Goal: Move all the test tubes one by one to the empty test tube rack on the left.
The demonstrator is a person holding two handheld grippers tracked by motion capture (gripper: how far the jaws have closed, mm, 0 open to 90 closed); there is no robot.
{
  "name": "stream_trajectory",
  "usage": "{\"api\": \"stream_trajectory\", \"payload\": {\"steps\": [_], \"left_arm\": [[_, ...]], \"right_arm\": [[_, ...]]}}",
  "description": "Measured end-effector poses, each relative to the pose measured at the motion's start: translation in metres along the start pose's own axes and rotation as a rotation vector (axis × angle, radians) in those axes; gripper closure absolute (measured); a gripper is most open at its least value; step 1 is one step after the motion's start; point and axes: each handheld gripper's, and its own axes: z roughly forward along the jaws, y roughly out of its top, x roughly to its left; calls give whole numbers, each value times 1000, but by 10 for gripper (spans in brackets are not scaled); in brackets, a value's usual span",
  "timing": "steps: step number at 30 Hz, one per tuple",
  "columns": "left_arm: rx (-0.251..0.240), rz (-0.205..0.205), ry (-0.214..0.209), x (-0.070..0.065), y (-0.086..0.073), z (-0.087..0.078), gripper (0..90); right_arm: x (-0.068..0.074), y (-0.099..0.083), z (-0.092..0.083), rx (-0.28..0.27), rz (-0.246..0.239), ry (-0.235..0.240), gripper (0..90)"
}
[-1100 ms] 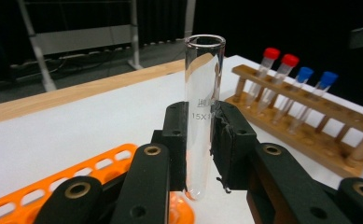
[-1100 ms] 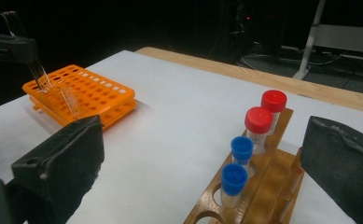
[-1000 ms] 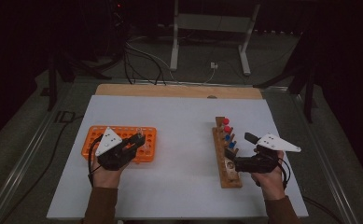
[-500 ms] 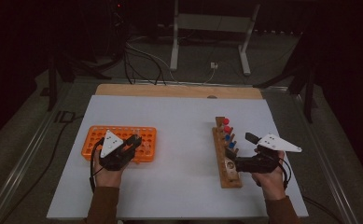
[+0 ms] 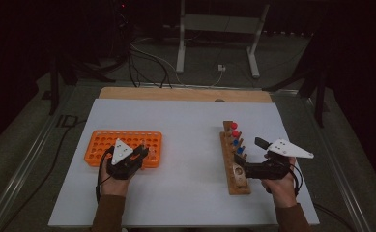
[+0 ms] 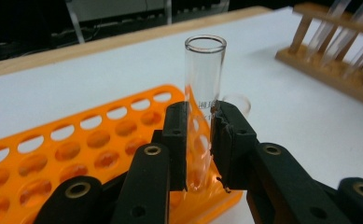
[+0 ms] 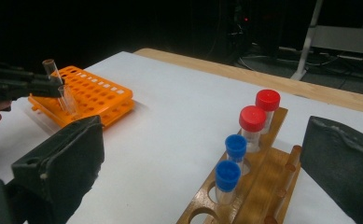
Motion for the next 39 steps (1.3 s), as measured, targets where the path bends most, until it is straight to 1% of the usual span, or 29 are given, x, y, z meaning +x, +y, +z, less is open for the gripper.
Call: {"api": "stream_trajectory", "payload": {"steps": [8, 13, 16, 21, 24, 26, 33, 35, 37, 39], "left_arm": [[73, 19, 2, -2, -5, 6, 765], [89, 12, -5, -1, -6, 8, 767], [102, 23, -4, -1, -6, 9, 768], [109, 13, -9, 0, -7, 10, 769], [136, 19, -9, -1, -9, 12, 769], [139, 25, -6, -1, -8, 12, 769], [138, 20, -7, -1, -8, 12, 767], [137, 15, -13, -1, -9, 12, 761], [126, 6, -26, -1, -10, 12, 745], [115, -6, -37, 0, -11, 11, 695]], "right_arm": [[0, -1, 0, 1, 0, 0, 2], [0, -1, 0, 4, 1, 0, 2], [0, -1, 0, 7, -2, 1, 2], [1, -2, 1, 9, -4, 4, 2], [1, -2, 1, 10, -5, 3, 2], [1, -2, 1, 12, -6, 3, 2], [1, -3, 2, 15, -8, 7, 2], [2, -2, 2, 14, -8, 9, 2], [2, -2, 2, 13, -8, 8, 2], [1, -3, 1, 11, -5, 7, 2]]}}
